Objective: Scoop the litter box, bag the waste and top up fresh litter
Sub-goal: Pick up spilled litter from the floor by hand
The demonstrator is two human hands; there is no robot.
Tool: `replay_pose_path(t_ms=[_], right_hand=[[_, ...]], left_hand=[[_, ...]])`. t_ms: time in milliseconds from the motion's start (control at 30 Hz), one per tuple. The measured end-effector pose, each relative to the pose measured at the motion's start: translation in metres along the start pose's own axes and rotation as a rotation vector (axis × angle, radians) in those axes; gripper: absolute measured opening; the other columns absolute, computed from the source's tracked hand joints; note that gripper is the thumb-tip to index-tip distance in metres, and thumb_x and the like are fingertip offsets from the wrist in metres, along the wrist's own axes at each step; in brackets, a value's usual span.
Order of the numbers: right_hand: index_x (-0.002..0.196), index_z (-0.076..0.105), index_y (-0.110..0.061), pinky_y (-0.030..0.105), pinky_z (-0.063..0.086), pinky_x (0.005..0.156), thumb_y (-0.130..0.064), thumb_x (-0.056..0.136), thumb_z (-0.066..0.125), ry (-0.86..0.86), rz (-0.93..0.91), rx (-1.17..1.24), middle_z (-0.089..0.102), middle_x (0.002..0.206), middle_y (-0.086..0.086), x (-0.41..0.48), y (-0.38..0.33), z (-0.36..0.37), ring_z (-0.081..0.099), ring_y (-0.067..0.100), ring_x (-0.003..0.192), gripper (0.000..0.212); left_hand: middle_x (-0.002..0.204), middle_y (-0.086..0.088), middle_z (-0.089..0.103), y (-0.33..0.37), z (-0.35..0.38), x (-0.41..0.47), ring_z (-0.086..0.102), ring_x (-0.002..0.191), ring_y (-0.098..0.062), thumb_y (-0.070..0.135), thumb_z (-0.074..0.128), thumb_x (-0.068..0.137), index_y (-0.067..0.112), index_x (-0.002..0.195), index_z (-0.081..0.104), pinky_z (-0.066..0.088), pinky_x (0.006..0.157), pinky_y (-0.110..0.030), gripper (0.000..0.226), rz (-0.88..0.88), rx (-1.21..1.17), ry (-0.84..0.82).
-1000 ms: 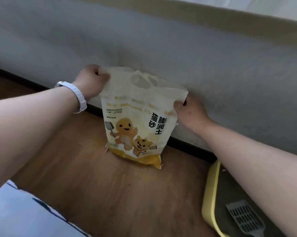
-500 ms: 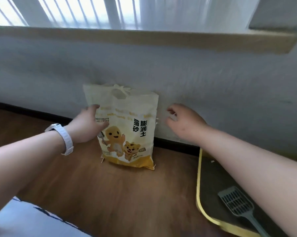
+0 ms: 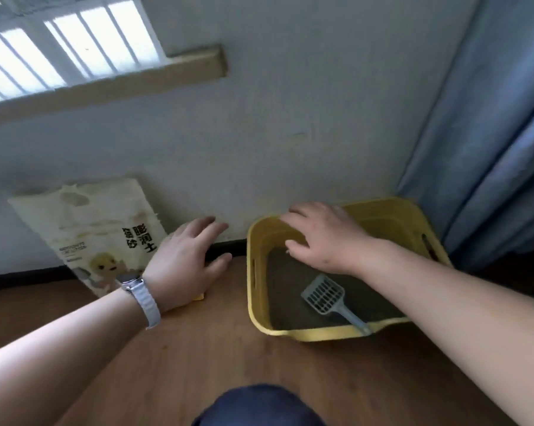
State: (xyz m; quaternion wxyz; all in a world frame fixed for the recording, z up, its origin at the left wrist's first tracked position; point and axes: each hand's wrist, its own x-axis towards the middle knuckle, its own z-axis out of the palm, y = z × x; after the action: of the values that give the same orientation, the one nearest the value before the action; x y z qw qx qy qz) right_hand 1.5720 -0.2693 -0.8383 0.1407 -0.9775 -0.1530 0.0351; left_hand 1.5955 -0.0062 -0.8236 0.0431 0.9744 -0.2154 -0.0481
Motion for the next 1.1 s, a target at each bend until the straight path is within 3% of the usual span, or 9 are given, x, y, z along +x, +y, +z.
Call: replay_pose_path(t_ms=[167,400,667,800,900,1100], right_hand=[[0.143,0.040,-0.026,0.042,0.023,0.114,-0.046,0.095,0.041,0.001,0.031,0.028,0.036,0.151,0.001,-0.066,0.044,-0.014,0.029,0.022,0.140,0.053],[0.137,0.048,-0.023,0.040,0.031,0.107,-0.043,0.094,0.045,0.054,0.002,0.063,0.047,0.140,-0.001,-0.156,0.092,-0.034,0.040,0.023,0.130,0.048],[0.135,0.051,-0.024,0.037,0.032,0.103,-0.041,0.093,0.048,0.043,-0.034,0.124,0.050,0.135,-0.003,-0.251,0.109,-0.044,0.042,0.023,0.125,0.045],[0.133,0.052,-0.023,0.040,0.035,0.103,-0.040,0.093,0.048,0.094,-0.017,0.114,0.052,0.133,-0.002,-0.277,0.111,-0.055,0.044,0.024,0.124,0.044],[0.131,0.054,-0.020,0.041,0.037,0.102,-0.038,0.093,0.049,0.152,0.045,0.129,0.054,0.132,0.000,-0.288,0.116,-0.046,0.045,0.024,0.124,0.042],[0.132,0.052,-0.020,0.041,0.039,0.101,-0.041,0.093,0.045,0.068,0.176,0.043,0.053,0.133,-0.001,-0.311,0.123,0.028,0.046,0.023,0.123,0.045]], left_hand=[[0.144,-0.004,0.048,0.081,0.008,-0.002,0.047,0.130,-0.028,0.058,0.045,0.085,0.026,0.140,0.048,0.041,0.104,-0.044,0.064,-0.003,-0.029,-0.018],[0.139,-0.004,0.051,0.187,0.007,-0.048,0.050,0.125,-0.030,0.064,0.035,0.083,0.026,0.136,0.050,0.044,0.103,-0.048,0.067,-0.039,-0.048,0.013],[0.141,-0.005,0.049,0.284,-0.002,-0.096,0.046,0.127,-0.032,0.048,0.057,0.090,0.023,0.138,0.049,0.040,0.104,-0.048,0.055,0.023,0.011,0.017],[0.139,-0.006,0.050,0.319,0.003,-0.099,0.045,0.127,-0.033,0.043,0.059,0.090,0.023,0.138,0.050,0.039,0.101,-0.047,0.052,0.123,0.004,0.016],[0.138,-0.006,0.051,0.326,0.034,-0.096,0.047,0.125,-0.034,0.048,0.052,0.088,0.022,0.135,0.051,0.042,0.100,-0.047,0.055,0.167,-0.044,0.007],[0.135,-0.007,0.051,0.318,0.145,-0.106,0.048,0.123,-0.032,0.044,0.055,0.091,0.018,0.134,0.050,0.042,0.099,-0.045,0.051,0.264,-0.123,-0.070]])
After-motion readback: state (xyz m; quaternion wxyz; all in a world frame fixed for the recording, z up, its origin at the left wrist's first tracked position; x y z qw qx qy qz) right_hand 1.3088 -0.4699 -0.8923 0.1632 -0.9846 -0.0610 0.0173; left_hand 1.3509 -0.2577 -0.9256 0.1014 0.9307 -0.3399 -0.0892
